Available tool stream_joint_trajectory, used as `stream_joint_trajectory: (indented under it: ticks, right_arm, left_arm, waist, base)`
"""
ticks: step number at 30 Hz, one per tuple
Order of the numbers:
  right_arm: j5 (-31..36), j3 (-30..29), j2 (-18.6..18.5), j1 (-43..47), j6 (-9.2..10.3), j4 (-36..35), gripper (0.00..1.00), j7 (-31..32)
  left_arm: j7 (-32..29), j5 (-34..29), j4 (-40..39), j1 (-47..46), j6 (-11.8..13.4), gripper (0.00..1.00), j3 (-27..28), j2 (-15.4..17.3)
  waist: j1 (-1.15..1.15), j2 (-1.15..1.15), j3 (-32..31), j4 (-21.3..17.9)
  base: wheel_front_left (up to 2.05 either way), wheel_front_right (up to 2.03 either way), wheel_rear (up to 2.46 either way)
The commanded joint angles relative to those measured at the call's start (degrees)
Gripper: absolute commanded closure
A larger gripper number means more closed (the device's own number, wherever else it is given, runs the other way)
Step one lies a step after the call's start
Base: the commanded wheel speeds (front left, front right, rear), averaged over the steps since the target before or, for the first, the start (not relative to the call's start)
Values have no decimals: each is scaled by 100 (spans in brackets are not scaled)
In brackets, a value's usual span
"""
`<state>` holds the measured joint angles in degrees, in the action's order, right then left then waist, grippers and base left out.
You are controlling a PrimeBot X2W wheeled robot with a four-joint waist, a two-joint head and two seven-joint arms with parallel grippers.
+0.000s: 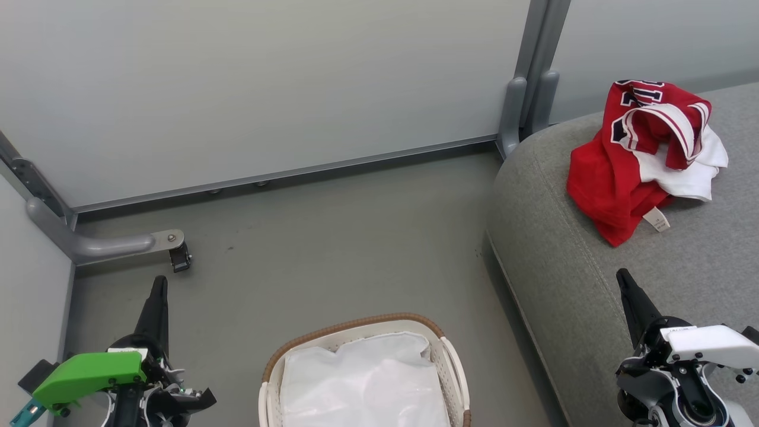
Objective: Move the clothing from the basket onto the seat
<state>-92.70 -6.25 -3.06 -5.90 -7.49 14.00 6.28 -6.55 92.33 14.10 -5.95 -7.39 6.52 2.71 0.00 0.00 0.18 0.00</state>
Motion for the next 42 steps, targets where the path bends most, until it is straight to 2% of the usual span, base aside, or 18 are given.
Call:
stream_joint_trajectory:
  ticks: [1, 42]
  right_arm:
    - [15, -16, -10, -52, 0, -1, 100, 25]
    - [30, -32, 2, -54, 0, 0, 100, 38]
  left_arm:
    - [-15, 18, -12, -62, -25, 100, 12, 31]
    - [-15, 19, -13, -62, -25, 100, 11, 32]
  waist:
    - [0, 0, 0, 0]
    - [0, 0, 0, 0]
  base:
    - [0, 0, 0]
    - [0, 0, 0]
